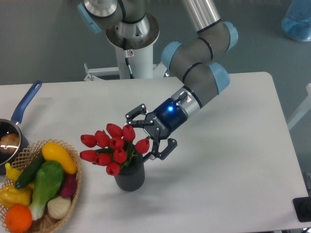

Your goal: Insert the flowers into the vase

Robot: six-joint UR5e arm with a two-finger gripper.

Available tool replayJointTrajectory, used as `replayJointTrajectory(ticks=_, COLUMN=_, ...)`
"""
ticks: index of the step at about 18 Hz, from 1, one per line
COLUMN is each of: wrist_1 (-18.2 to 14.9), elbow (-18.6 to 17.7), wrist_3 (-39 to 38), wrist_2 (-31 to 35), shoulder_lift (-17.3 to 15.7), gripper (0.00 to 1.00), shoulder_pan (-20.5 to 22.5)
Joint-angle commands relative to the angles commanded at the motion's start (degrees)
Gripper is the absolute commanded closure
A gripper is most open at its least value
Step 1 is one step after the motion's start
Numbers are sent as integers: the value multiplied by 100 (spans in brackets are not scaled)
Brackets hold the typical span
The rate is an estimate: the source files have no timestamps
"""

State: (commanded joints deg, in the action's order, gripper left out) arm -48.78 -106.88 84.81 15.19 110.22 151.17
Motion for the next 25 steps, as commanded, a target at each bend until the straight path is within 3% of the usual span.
replayJointTrajectory(ticks=7, wrist_1=-17, elbow=44, wrist_3=-26, wrist_2=651, shoulder_lift=-114, gripper=0, shoulder_pan=26)
replayJointTrajectory(ticks=12, wrist_1=-26, elbow=26, wrist_3=-35, wrist_2=1757, shoulder_lift=-351, gripper=0, shoulder_pan=-17)
replayJointTrajectory(ticks=16, wrist_1=-35, elbow=0, wrist_3=-35, wrist_2=2267, shoulder_lift=-465, gripper=0, shoulder_pan=-35)
replayJointTrajectory(ticks=19, wrist_1=-35, elbow=26, wrist_3=-53, wrist_2=3102, shoulder_lift=-615, gripper=0, shoulder_pan=-79)
replayJointTrajectory(ticks=25, wrist_1=-26, elbow=236, wrist_3=-166, wrist_2=3770, shoulder_lift=-633, gripper=0, shoulder_pan=0)
